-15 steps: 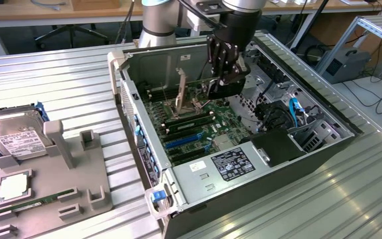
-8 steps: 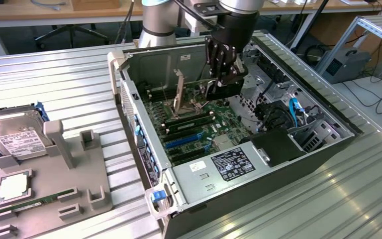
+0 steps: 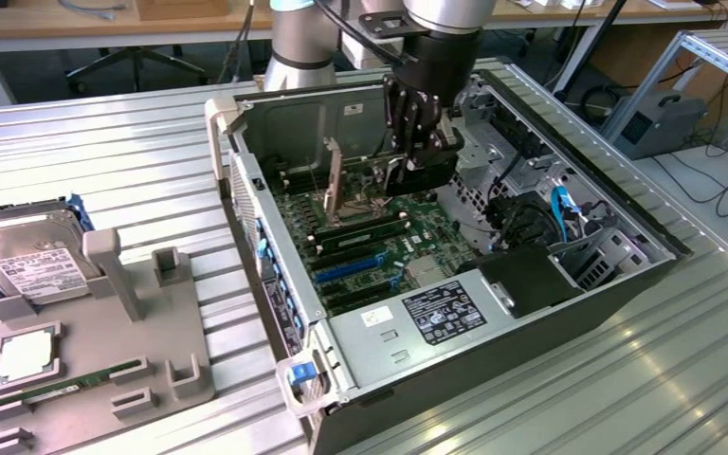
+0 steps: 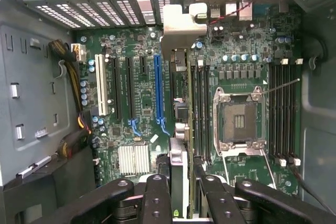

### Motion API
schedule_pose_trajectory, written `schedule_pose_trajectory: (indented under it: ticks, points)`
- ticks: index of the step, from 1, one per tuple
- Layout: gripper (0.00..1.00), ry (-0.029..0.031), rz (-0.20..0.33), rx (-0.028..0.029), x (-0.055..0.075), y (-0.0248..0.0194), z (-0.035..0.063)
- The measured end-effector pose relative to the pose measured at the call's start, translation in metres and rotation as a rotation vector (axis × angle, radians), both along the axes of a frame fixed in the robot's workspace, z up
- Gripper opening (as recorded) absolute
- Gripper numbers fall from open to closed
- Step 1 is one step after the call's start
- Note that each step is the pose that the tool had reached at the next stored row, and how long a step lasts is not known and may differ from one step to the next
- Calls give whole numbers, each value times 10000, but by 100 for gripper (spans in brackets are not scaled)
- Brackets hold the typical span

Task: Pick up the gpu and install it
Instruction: 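Insert the gpu into the slot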

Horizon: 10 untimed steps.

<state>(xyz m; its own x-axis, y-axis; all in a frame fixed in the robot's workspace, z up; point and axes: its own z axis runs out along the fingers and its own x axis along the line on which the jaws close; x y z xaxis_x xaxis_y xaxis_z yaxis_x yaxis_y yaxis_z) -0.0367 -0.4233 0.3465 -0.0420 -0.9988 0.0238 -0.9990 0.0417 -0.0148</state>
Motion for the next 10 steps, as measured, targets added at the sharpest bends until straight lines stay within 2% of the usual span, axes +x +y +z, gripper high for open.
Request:
schedule_pose_trajectory:
  ticks: [5, 8, 10]
  points:
    - [27, -12, 4, 0, -87, -5, -25]
    - [27, -22, 2, 1, -98, -32, -122]
    - [27, -23, 3, 0, -102, -77, -136]
